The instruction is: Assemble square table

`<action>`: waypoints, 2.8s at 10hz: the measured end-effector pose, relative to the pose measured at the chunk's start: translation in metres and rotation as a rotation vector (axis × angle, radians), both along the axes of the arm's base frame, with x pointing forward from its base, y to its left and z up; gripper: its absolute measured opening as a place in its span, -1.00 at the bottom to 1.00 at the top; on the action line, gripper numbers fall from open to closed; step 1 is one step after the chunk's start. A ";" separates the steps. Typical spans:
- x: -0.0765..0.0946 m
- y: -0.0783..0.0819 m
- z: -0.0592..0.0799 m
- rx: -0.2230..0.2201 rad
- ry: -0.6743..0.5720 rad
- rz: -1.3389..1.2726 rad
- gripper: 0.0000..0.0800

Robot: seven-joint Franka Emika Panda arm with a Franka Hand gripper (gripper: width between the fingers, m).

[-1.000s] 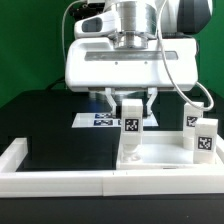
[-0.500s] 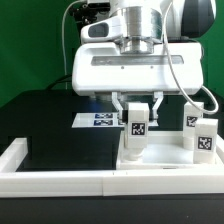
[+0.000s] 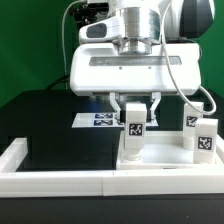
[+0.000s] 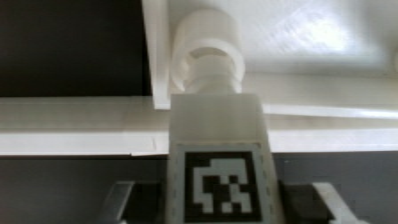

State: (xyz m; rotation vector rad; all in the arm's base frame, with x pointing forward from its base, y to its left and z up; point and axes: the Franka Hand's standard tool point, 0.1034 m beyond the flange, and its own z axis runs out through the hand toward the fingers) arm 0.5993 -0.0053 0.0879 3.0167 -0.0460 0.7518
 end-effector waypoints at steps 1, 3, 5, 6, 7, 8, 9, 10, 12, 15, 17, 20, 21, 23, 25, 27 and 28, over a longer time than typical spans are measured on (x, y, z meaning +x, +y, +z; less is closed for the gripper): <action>-0.001 -0.004 0.000 0.000 0.001 -0.006 -0.27; -0.003 -0.006 -0.002 -0.001 0.006 -0.009 -0.27; -0.003 -0.005 -0.006 -0.003 0.004 -0.009 -0.27; -0.004 -0.002 -0.008 -0.005 0.005 -0.005 -0.27; -0.005 -0.002 -0.011 -0.006 0.006 -0.004 -0.27; -0.006 -0.002 -0.014 -0.009 0.007 -0.005 -0.27; -0.005 -0.003 -0.015 -0.015 -0.004 -0.006 -0.27; -0.004 -0.004 -0.015 -0.019 -0.012 -0.007 -0.27; -0.003 -0.007 -0.016 -0.031 -0.034 -0.011 -0.27; -0.003 -0.007 -0.016 -0.032 -0.035 -0.011 -0.27; -0.003 -0.007 -0.016 -0.032 -0.035 -0.011 0.43; -0.003 -0.007 -0.016 -0.032 -0.035 -0.011 0.62; -0.003 -0.007 -0.016 -0.032 -0.035 -0.011 0.62; -0.002 -0.007 -0.006 -0.007 0.004 -0.011 0.62; 0.001 -0.010 0.015 0.019 0.027 -0.014 0.62; 0.000 -0.009 0.016 0.029 0.046 -0.013 0.62; 0.000 -0.008 0.015 0.032 0.055 -0.012 0.62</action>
Offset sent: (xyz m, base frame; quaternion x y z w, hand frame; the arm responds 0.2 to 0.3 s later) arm -0.0055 -0.0013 -0.0068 0.0022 0.0064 0.0035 1.0000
